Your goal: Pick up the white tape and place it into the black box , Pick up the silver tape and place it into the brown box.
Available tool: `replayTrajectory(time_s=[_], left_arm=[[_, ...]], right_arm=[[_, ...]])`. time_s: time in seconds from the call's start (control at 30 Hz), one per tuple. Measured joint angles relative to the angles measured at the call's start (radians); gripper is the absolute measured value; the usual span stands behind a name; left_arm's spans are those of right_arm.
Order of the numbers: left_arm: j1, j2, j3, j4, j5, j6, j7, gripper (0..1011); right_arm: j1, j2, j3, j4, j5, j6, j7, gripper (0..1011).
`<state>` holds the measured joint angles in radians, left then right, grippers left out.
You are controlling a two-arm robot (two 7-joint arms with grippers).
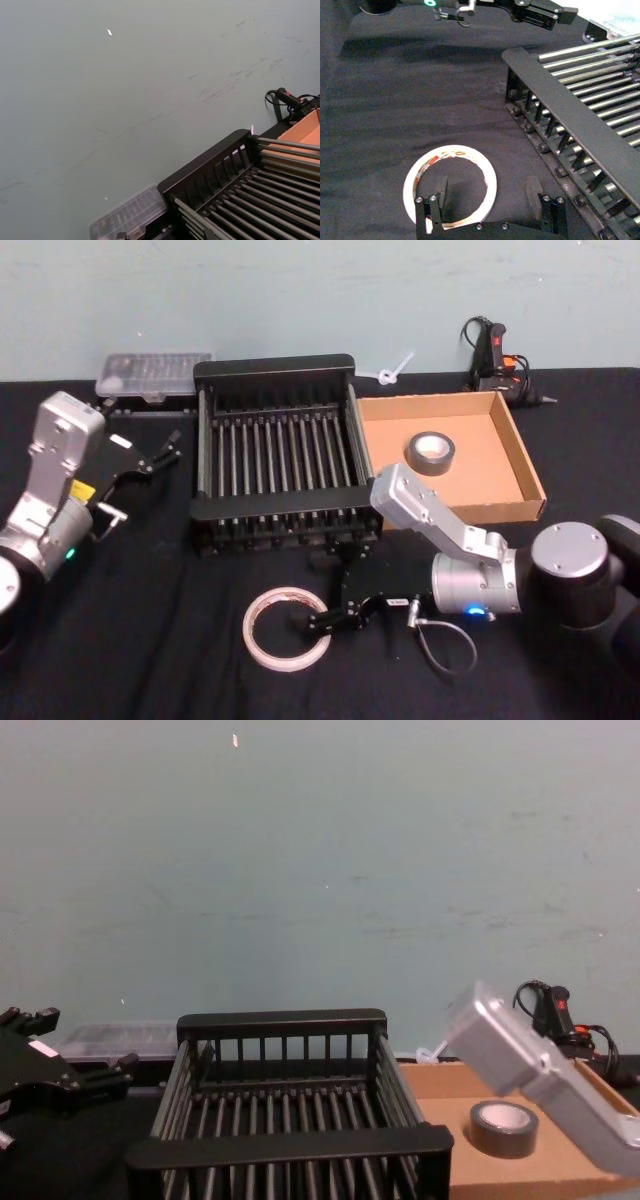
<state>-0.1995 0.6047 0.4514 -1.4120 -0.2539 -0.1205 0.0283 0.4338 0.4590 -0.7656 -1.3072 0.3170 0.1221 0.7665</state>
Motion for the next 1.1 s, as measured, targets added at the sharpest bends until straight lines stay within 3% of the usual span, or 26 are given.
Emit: replayTrajectory(time_s=[0.5, 1.1], left_arm=[[0.000, 0.000, 0.000, 0.000, 0.000, 0.000, 0.000, 1001], [0.000, 0.000, 0.000, 0.000, 0.000, 0.000, 0.000, 1001]], right_arm=[[0.021, -0.039, -0.009, 0.055, -0.022, 0.014, -0.022, 1002], [0.019, -0.046, -0.009, 0.063, -0.034, 0.016, -0.024, 1002]])
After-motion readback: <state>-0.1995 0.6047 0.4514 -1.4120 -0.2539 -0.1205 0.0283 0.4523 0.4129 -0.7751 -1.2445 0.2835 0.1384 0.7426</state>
